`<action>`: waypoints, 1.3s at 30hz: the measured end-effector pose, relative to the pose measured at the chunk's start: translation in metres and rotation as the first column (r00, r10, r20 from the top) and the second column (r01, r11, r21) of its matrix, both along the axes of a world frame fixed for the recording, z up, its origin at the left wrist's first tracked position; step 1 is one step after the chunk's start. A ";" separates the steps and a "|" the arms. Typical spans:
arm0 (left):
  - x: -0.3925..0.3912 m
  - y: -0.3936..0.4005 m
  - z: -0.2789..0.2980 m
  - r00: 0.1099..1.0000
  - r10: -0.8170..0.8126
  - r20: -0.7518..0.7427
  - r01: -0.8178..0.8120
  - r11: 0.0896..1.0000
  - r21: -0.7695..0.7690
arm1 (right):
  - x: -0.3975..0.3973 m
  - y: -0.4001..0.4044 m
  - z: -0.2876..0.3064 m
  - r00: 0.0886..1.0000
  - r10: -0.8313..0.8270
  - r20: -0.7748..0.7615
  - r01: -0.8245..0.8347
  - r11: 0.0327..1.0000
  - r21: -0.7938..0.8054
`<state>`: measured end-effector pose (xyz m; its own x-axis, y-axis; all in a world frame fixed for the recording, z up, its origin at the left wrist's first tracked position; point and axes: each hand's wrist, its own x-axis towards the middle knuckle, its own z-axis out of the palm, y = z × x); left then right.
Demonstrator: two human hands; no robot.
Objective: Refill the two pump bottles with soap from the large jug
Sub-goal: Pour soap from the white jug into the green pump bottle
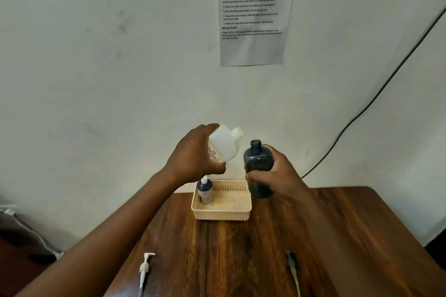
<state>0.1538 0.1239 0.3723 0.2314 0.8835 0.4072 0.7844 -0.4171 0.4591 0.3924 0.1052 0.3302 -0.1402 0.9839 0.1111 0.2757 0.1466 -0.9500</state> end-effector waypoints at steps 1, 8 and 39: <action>0.000 0.000 0.003 1.000 -0.004 -0.028 0.004 1.000 0.005 | -0.001 0.001 0.002 1.000 0.003 0.009 -0.003 1.000 0.000; 0.001 0.001 0.021 0.990 -0.010 -0.143 0.013 1.000 0.017 | -0.007 0.007 0.008 0.999 0.007 0.042 -0.008 1.000 0.005; 0.003 0.012 0.065 0.860 -0.016 -0.511 0.101 0.985 0.139 | -0.014 0.006 0.010 0.999 -0.034 -0.006 0.034 0.999 0.017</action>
